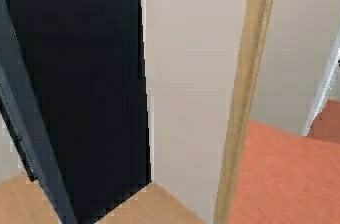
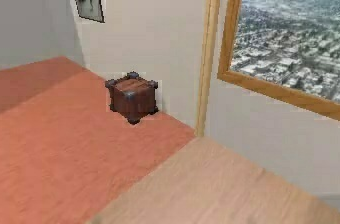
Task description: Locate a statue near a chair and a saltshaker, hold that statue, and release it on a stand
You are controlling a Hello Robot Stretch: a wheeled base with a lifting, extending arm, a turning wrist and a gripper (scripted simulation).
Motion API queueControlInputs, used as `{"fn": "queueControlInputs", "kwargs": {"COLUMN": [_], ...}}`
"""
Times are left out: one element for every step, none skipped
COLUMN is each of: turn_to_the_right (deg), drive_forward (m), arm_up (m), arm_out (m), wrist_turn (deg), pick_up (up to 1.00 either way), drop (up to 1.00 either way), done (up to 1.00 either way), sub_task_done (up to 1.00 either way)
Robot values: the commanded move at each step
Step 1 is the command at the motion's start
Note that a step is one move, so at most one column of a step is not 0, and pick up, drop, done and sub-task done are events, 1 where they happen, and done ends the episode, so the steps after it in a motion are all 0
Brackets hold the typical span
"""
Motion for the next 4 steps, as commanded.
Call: {"fn": "queueControlInputs", "kwargs": {"turn_to_the_right": [-45.0, -45.0, -12.0, 0.0], "drive_forward": [0.00, 0.00, 0.00, 0.30], "arm_up": [0.00, 0.00, 0.00, 0.00], "arm_out": [0.00, 0.00, 0.00, 0.00], "wrist_turn": [0.0, 0.0, 0.0, 0.0], "pick_up": [0.00, 0.00, 0.00, 0.00], "drop": [0.00, 0.00, 0.00, 0.00], "done": [0.00, 0.00, 0.00, 0.00], "sub_task_done": [0.00, 0.00, 0.00, 0.00]}}
